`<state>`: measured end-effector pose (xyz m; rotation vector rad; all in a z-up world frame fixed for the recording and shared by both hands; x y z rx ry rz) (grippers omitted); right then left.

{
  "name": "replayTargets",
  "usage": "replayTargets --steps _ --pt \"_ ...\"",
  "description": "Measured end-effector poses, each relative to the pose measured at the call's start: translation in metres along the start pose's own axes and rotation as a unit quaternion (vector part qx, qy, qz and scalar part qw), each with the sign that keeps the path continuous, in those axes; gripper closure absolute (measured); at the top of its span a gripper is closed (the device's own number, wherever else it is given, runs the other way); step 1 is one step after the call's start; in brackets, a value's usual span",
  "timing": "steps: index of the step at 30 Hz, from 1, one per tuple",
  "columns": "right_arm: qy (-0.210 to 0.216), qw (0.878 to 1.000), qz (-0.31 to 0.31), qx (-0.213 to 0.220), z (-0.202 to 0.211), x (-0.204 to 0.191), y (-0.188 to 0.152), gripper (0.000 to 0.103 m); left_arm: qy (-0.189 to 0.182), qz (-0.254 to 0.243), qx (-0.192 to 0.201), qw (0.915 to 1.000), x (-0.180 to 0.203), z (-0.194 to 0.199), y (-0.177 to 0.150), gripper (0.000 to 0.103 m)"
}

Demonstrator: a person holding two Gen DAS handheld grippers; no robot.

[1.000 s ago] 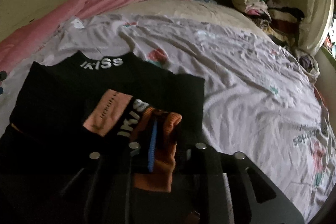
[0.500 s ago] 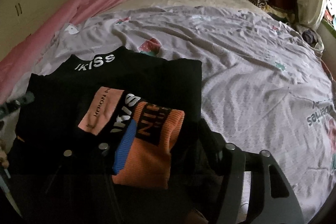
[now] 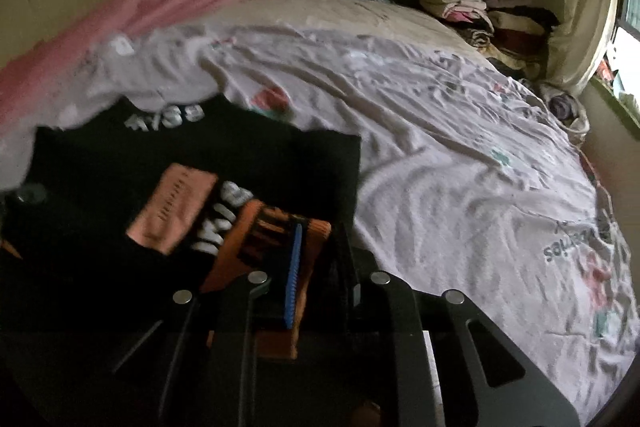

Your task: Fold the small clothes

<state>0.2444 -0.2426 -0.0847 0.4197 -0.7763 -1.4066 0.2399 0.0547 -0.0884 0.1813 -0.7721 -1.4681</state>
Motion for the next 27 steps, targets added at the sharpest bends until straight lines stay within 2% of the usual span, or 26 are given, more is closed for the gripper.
replayTargets --steps 3,4,7,9,12,15,17,20,27 --pt "-0.008 1.0 -0.014 0.004 0.006 0.005 -0.003 0.072 -0.002 0.003 0.001 1.0 -0.001 0.001 0.0 0.079" --pt "-0.008 0.999 -0.026 0.017 0.014 0.007 -0.003 0.063 -0.005 0.005 0.001 1.0 0.0 0.002 0.0 0.078" --pt "0.026 0.997 -0.039 0.067 0.042 0.001 -0.002 0.052 -0.016 0.009 0.002 0.9998 0.002 0.004 -0.002 0.068" --pt "0.059 0.995 -0.023 0.077 0.055 -0.012 -0.002 0.051 -0.012 0.003 0.003 0.9999 0.005 0.005 -0.003 0.067" --pt "0.101 0.993 0.007 0.061 0.057 -0.033 -0.004 0.047 -0.007 -0.004 0.003 1.0 0.008 0.006 -0.005 0.066" --pt "0.092 0.994 0.041 0.039 0.052 -0.054 -0.011 0.047 -0.014 0.0 0.007 0.9999 0.009 0.011 -0.005 0.061" --pt "0.086 0.995 0.044 0.015 0.042 -0.06 -0.02 0.047 -0.029 0.006 0.012 0.9995 0.011 0.016 -0.006 0.052" --pt "0.073 0.996 0.041 -0.014 0.027 -0.061 -0.032 0.047 -0.029 0.001 0.018 0.9994 0.015 0.022 -0.007 0.052" --pt "0.095 0.996 0.001 -0.002 0.04 -0.052 -0.035 0.043 -0.045 -0.007 0.035 0.9983 0.025 0.036 -0.006 0.043"
Point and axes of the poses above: each gripper's, at about its wrist camera, not at the fingertips, and z roughly against the way its jaws point, x to its right, y to its top, the point moved 4 cm from there along -z, roughly the way its jaws point, and after that the axes turned 9 degrees about -y, right-handed, at the moved point
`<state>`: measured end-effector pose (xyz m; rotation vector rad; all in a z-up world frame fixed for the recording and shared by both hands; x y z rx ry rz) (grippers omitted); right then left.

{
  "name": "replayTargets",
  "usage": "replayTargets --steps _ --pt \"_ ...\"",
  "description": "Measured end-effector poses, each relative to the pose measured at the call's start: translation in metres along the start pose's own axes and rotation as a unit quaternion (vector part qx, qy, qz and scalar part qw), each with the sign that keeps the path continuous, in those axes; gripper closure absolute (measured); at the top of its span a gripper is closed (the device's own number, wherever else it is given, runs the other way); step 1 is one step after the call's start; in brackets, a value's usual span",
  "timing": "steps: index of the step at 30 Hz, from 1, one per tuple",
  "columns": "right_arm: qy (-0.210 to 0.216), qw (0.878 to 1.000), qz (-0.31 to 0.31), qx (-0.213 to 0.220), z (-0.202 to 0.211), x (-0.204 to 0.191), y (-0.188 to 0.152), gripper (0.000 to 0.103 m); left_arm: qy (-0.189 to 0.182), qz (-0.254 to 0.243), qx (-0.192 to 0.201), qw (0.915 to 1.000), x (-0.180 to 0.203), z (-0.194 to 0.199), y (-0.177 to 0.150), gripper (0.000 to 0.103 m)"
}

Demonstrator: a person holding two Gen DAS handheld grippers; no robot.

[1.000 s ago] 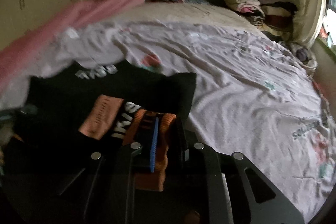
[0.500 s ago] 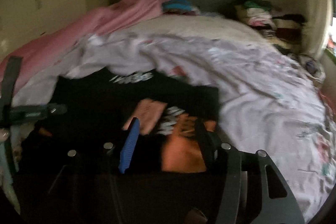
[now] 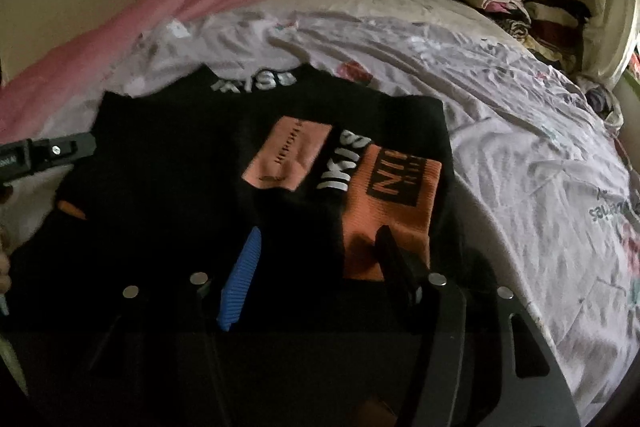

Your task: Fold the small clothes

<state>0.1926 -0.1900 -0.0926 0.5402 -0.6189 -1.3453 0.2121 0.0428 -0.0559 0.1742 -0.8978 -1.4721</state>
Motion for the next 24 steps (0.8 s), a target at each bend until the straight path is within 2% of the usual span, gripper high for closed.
replayTargets --steps 4,5,7,9,12,16,24 --pt "0.004 1.0 -0.016 0.022 0.016 0.004 0.001 0.033 -0.006 -0.017 0.02 0.9996 0.012 0.014 0.0 0.032" --pt "0.005 0.999 -0.019 0.027 0.02 0.005 0.001 0.032 -0.006 -0.022 0.024 0.9995 0.015 0.016 0.0 0.03" --pt "0.003 0.999 -0.023 0.033 0.027 0.007 0.002 0.023 -0.004 -0.028 0.029 0.9992 0.019 0.02 0.0 0.028" --pt "0.004 0.999 -0.026 0.039 0.032 0.008 0.003 0.022 -0.003 -0.028 0.032 0.9991 0.019 0.02 0.001 0.026" --pt "0.003 0.998 -0.026 0.048 0.039 0.009 0.004 0.011 0.001 -0.025 0.034 0.9991 0.017 0.021 0.002 0.021" --pt "-0.001 0.998 -0.024 0.061 0.047 0.008 0.007 0.007 0.003 -0.017 0.039 0.9991 0.015 0.024 0.002 0.01" --pt "-0.008 0.996 -0.021 0.083 0.062 0.009 0.011 0.005 0.017 -0.022 0.049 0.9984 0.018 0.032 0.004 0.01"
Point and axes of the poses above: each gripper's, at about its wrist camera, not at the fingertips, and z roughly against the way its jaws point, x to its right, y to its top, the point moved 4 cm from there along -z, roughly the way its jaws point, and after that the axes turned 9 degrees about -y, right-handed, at the moved point
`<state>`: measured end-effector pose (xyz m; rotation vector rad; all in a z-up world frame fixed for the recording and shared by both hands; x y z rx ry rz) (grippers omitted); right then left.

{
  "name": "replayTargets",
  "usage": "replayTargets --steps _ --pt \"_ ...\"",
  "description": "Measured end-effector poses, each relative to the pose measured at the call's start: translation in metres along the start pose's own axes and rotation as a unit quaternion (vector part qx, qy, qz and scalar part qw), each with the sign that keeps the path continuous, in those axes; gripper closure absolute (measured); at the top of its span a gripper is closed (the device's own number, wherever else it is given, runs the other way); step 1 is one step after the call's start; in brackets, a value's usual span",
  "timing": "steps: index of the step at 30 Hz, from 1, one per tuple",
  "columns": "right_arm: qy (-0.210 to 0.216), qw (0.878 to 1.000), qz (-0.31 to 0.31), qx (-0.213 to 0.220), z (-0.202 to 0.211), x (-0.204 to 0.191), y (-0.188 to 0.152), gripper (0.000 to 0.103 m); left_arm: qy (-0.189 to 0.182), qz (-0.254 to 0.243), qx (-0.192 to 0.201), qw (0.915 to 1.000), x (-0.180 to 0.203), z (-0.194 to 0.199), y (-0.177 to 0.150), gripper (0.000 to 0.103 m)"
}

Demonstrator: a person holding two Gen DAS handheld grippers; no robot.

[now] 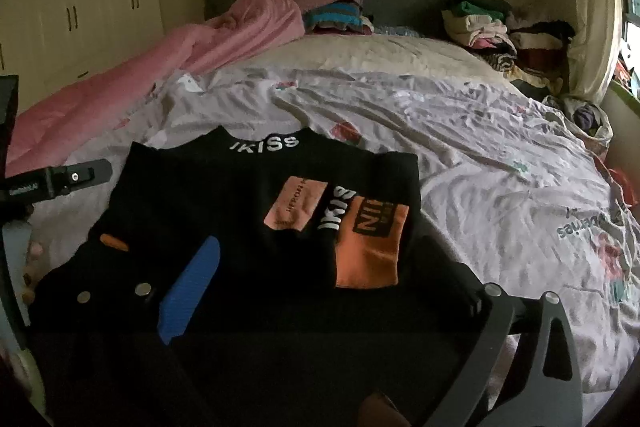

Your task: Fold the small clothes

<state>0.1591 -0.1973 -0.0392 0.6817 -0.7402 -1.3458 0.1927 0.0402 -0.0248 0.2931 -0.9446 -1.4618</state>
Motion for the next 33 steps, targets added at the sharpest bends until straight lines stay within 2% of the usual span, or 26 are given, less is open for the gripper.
replayTargets --steps 21,33 --pt "-0.006 1.0 -0.008 0.024 0.031 0.014 0.008 0.005 -0.002 -0.029 0.038 0.9988 0.026 0.033 -0.004 0.01" --pt "-0.005 0.999 -0.016 0.038 0.054 0.029 0.012 0.005 0.001 -0.009 0.057 0.9984 0.02 0.057 -0.008 0.01"
Point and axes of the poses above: each gripper's, at about its wrist camera, not at the fingertips, and z roughly against the way its jaws point, x to its right, y to its top, the point moved 4 cm from there along -z, roughly the way its jaws point, and after that the axes turned 9 degrees about -y, right-handed, at the moved point
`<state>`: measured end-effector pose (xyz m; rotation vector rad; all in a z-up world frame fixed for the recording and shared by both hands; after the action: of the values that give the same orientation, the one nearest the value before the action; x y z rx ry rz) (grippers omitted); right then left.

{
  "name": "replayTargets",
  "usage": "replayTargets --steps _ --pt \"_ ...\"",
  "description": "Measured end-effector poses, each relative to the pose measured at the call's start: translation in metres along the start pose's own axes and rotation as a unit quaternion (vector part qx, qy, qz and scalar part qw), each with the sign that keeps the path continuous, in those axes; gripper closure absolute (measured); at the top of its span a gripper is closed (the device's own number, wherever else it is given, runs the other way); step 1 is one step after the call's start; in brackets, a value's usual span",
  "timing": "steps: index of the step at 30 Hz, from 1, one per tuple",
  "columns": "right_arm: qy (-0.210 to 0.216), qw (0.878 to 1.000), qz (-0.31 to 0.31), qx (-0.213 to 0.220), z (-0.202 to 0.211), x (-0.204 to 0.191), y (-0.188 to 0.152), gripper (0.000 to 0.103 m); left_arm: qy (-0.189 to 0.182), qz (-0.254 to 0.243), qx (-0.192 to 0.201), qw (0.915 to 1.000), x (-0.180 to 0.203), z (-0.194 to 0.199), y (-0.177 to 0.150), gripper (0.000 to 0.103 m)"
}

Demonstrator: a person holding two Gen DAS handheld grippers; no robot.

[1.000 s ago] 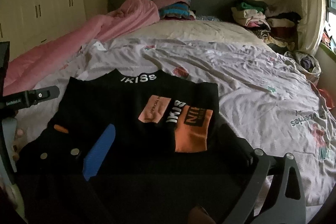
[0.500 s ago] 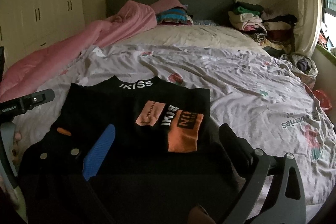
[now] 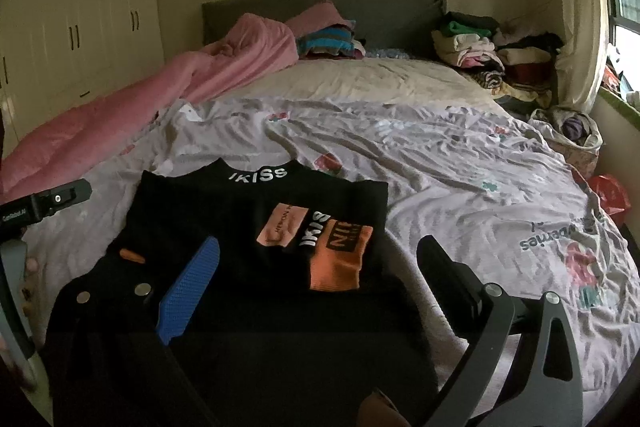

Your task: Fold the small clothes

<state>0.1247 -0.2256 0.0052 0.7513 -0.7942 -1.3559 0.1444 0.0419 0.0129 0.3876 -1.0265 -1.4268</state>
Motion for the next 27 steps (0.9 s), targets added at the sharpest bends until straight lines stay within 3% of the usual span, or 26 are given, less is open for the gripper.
replayTargets --steps 17,27 --pt "-0.004 1.0 -0.012 0.014 0.033 0.03 0.0 0.005 0.002 -0.029 -0.001 0.9996 0.024 0.034 -0.013 0.01" --pt "-0.008 1.0 -0.021 0.011 0.046 0.053 -0.009 0.005 0.022 -0.039 -0.019 0.9988 0.027 0.047 -0.029 0.01"
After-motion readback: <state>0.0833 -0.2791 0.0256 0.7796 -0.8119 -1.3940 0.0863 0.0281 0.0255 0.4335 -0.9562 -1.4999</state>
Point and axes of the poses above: each gripper's, at about its wrist camera, not at the fingertips, and z roughly against the way its jaws point, x to its right, y to its top, the point moved 4 cm from there along -z, roughly the way its jaws point, and after that the axes turned 9 degrees about -y, right-handed, at the moved point
